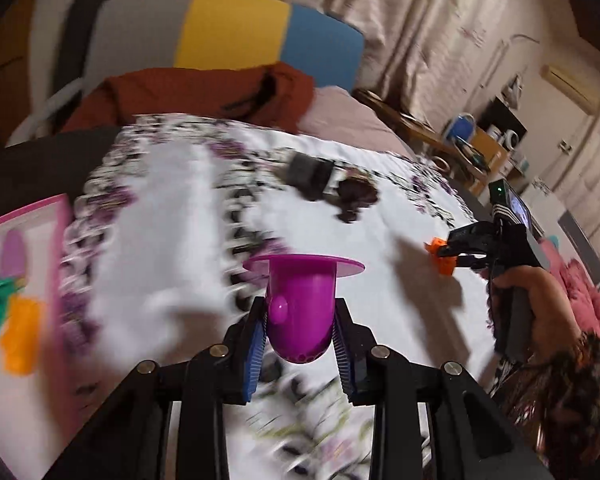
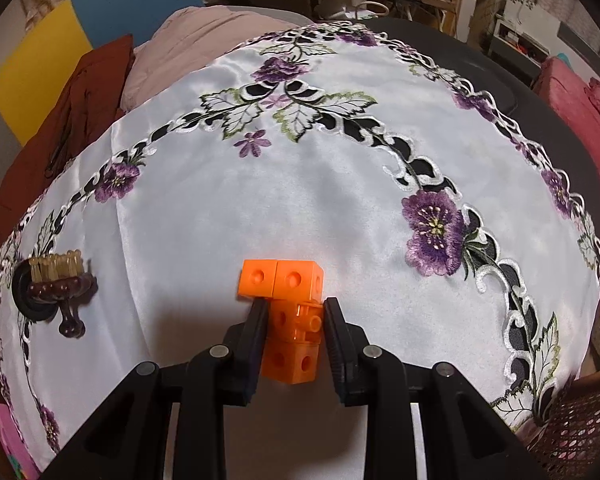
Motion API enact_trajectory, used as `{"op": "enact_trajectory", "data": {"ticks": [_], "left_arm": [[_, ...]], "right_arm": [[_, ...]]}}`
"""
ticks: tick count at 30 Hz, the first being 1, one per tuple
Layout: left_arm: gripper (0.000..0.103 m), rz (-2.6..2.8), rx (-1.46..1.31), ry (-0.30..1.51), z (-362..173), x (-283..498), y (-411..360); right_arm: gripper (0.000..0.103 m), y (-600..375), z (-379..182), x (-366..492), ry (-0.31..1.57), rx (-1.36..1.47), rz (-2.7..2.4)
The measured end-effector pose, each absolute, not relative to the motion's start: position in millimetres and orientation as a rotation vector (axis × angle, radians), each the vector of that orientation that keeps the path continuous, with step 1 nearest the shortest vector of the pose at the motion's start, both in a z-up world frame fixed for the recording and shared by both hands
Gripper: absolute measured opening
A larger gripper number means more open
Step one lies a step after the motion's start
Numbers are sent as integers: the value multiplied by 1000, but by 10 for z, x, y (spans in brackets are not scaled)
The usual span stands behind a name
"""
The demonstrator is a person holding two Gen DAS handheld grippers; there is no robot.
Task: Organize rigid objects
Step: 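Carry the purple plunger into the pink tray and open the left tool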
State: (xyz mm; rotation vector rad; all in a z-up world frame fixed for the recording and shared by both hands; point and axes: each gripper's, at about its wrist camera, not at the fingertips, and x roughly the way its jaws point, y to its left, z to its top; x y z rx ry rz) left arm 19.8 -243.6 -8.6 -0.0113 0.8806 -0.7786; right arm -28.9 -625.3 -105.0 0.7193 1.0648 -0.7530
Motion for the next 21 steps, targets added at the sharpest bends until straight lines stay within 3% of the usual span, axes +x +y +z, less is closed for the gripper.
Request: {"op": "enact_trajectory", "data": {"ticks": [10,21], "left_arm": [[32,-632,-124,865,-82,246,-1311],[32,-480,-172,906,-281,358,-584]], "right_arm": [[28,-6126,-1020,-225,1065,678,-696],[28,-5863,-915,-146,1040,637,-633]]}}
